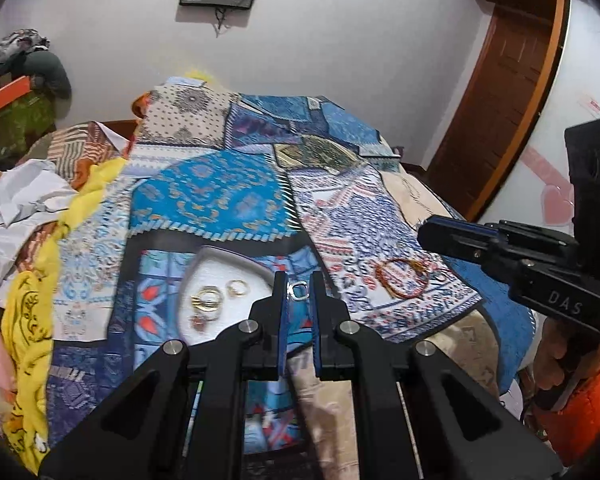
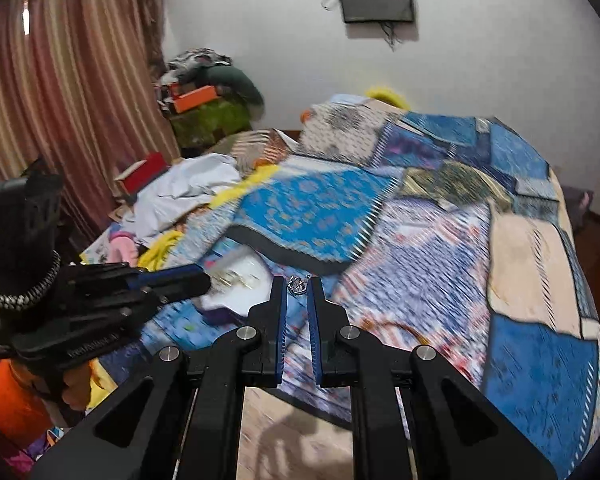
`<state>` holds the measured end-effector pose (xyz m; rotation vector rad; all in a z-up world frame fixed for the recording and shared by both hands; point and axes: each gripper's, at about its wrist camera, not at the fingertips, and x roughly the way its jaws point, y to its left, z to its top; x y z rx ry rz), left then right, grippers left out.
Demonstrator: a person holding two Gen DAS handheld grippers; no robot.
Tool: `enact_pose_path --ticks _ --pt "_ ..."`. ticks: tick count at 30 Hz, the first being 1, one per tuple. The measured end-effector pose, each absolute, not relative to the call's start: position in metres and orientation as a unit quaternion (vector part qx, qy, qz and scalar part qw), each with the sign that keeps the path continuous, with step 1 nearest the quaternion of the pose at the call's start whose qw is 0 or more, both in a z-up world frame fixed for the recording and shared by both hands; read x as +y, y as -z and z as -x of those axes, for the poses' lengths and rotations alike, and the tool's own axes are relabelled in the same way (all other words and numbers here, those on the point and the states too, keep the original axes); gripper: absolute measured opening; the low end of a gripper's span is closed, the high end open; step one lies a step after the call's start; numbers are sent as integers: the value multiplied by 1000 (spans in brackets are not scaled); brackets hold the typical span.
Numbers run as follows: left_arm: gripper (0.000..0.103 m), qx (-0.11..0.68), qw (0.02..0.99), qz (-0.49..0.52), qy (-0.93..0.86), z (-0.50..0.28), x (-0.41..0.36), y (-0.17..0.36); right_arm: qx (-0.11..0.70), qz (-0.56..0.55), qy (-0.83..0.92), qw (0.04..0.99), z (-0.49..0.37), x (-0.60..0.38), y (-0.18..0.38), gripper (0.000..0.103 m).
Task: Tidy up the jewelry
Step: 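Carry the silver ring over the heart tin with the right gripper, then lower the silver ring into the heart tin and open the right gripper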
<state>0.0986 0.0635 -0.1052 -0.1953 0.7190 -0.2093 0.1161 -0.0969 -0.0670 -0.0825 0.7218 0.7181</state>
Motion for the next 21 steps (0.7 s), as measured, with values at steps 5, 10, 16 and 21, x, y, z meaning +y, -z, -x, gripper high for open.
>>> enact_pose_path --ticks 5,10,16,21 --pt "8 347 929 98 80 -95 87 105 337 43 -371 864 -118 -65 64 9" --pt "8 354 927 105 72 -96 103 111 341 50 -390 854 -124 -36 71 9" --pt "8 367 920 109 78 -104 106 128 364 57 -395 842 -131 -19 90 9" --pt "8 379 914 114 86 -112 105 140 382 60 -390 836 -138 -16 103 9"
